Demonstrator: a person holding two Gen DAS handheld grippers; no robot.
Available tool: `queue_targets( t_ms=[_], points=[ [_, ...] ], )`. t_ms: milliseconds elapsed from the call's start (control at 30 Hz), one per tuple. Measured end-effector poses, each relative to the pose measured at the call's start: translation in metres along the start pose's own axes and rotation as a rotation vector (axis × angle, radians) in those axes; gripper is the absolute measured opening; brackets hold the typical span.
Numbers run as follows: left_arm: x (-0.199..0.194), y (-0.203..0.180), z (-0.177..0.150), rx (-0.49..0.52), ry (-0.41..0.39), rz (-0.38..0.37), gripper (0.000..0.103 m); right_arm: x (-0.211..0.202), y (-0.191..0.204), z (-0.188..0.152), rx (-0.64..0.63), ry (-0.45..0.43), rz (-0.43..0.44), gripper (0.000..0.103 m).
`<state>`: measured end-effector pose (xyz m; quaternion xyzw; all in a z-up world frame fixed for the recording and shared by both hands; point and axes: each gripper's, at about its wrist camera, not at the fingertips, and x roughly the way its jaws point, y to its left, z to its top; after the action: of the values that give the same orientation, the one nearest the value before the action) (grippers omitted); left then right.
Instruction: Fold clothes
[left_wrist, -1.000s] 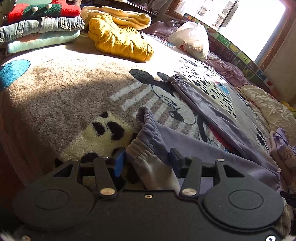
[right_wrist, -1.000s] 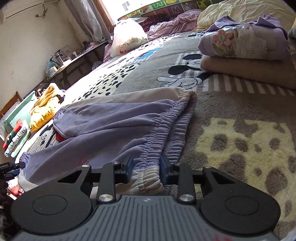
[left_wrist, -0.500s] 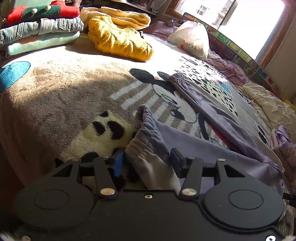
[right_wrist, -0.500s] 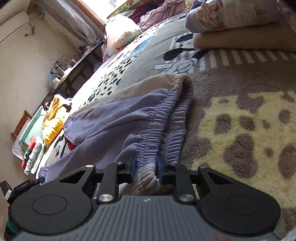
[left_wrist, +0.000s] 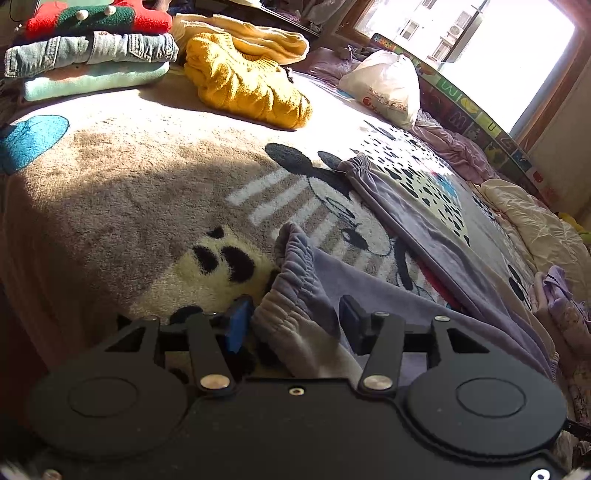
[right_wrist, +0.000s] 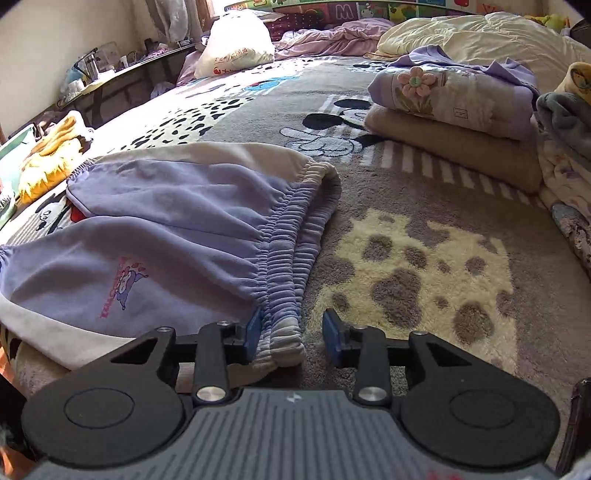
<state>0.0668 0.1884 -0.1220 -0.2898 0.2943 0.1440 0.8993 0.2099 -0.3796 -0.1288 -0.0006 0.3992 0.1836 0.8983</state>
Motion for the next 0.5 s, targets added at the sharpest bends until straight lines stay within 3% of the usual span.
queue_targets(
  t_ms=[100,167,233,300,400,500],
  points=[
    [0.002,0.001,0.000,0.006,0.002,0.004,0.050,-0.011,0.017,-0.006,-0.049,-0.058,-0.131,0.050],
    [0.004,0.000,-0.001,0.020,0.005,0.021,0.040,-0.023,0.032,-0.009,-0.093,-0.136,-0.217,0.049],
    [0.006,-0.002,-0.002,0.046,0.005,0.040,0.026,-0.037,0.050,-0.013,-0.135,-0.235,-0.206,0.050],
    [-0.001,-0.003,0.000,0.039,-0.020,0.005,0.022,-0.040,0.067,-0.018,-0.179,-0.271,-0.102,0.049],
    [-0.027,0.003,0.006,0.001,-0.136,-0.113,0.023,-0.019,0.091,-0.021,-0.290,-0.142,-0.035,0.044],
    [-0.007,0.013,-0.003,0.009,-0.003,-0.009,0.023,-0.001,0.094,-0.025,-0.315,0.023,-0.013,0.037]
  ],
)
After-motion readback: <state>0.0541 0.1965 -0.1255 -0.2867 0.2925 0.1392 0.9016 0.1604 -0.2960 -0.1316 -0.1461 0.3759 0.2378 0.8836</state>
